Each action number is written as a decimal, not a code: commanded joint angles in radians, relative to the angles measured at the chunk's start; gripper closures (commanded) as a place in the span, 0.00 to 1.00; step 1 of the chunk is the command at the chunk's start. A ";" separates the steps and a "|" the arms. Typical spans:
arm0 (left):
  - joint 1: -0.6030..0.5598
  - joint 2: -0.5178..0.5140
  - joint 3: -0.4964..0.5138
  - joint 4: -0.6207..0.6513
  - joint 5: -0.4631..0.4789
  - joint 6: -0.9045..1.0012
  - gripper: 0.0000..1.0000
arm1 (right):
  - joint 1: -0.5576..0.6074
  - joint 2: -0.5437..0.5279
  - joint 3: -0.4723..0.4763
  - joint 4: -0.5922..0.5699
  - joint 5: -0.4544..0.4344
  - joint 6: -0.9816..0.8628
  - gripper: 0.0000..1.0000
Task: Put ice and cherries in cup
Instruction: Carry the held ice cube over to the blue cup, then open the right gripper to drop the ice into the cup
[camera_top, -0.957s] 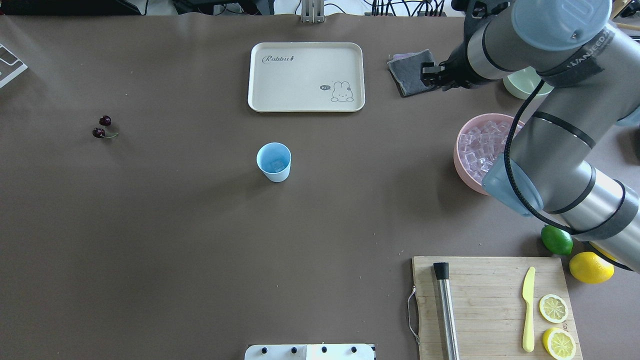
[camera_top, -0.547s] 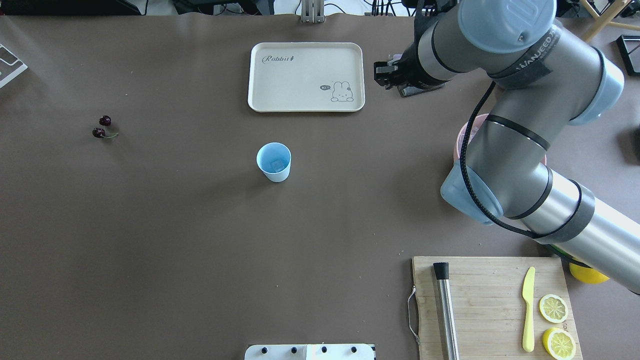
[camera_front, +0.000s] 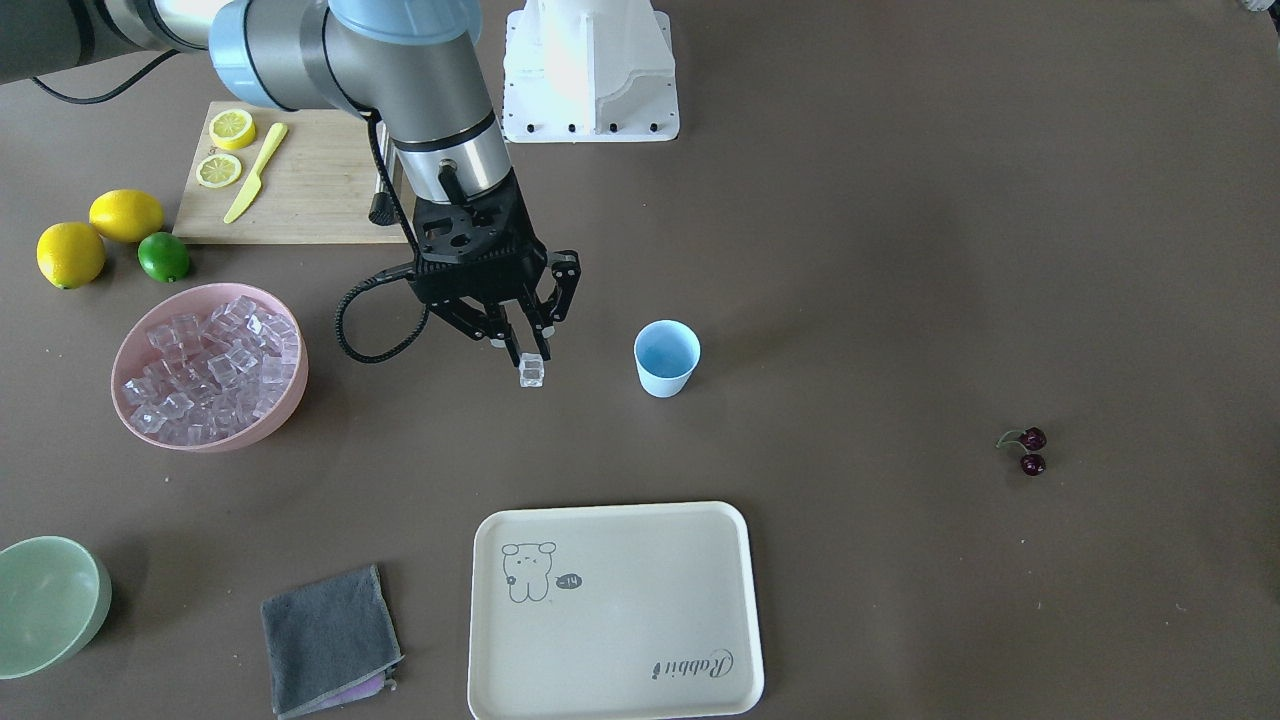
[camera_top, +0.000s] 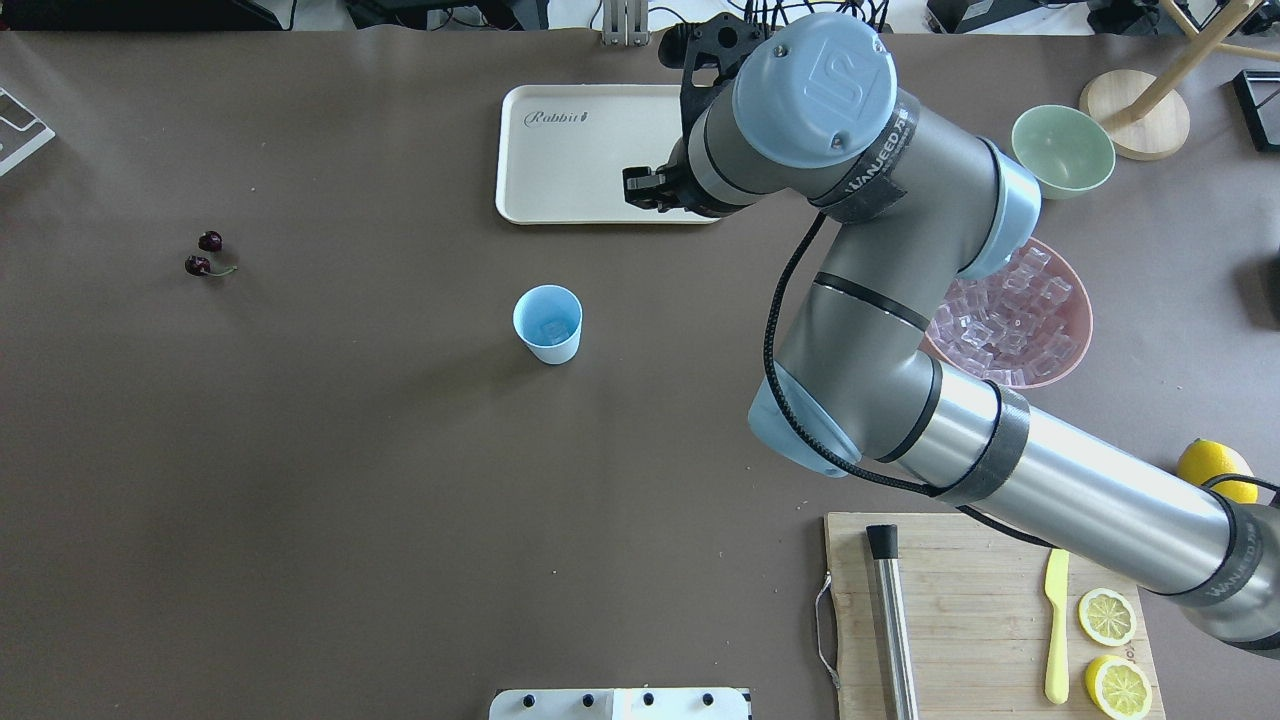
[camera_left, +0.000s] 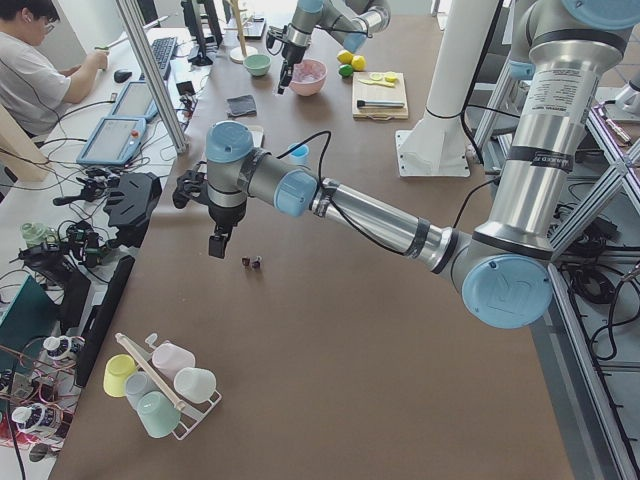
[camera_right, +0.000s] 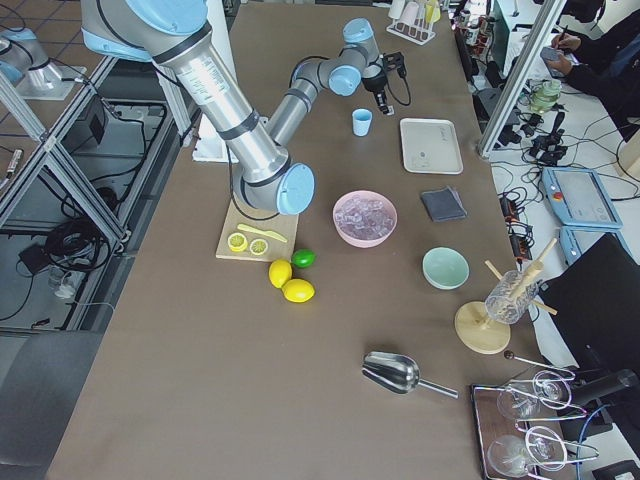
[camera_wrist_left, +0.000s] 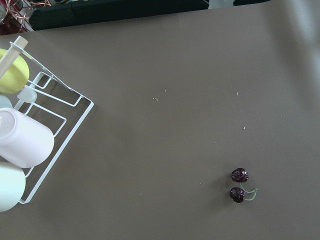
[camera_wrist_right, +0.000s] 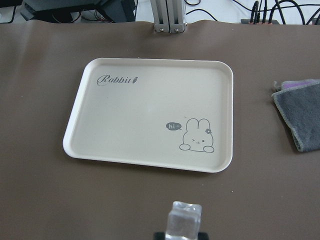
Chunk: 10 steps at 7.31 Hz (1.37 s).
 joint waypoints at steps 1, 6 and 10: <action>0.003 0.001 -0.013 -0.007 -0.001 0.000 0.02 | -0.073 0.012 -0.051 0.085 -0.073 0.020 1.00; 0.005 0.032 -0.011 -0.047 0.000 -0.002 0.02 | -0.154 0.052 -0.165 0.243 -0.095 0.027 1.00; 0.005 0.047 -0.009 -0.049 0.002 0.003 0.02 | -0.191 0.061 -0.225 0.309 -0.137 0.026 1.00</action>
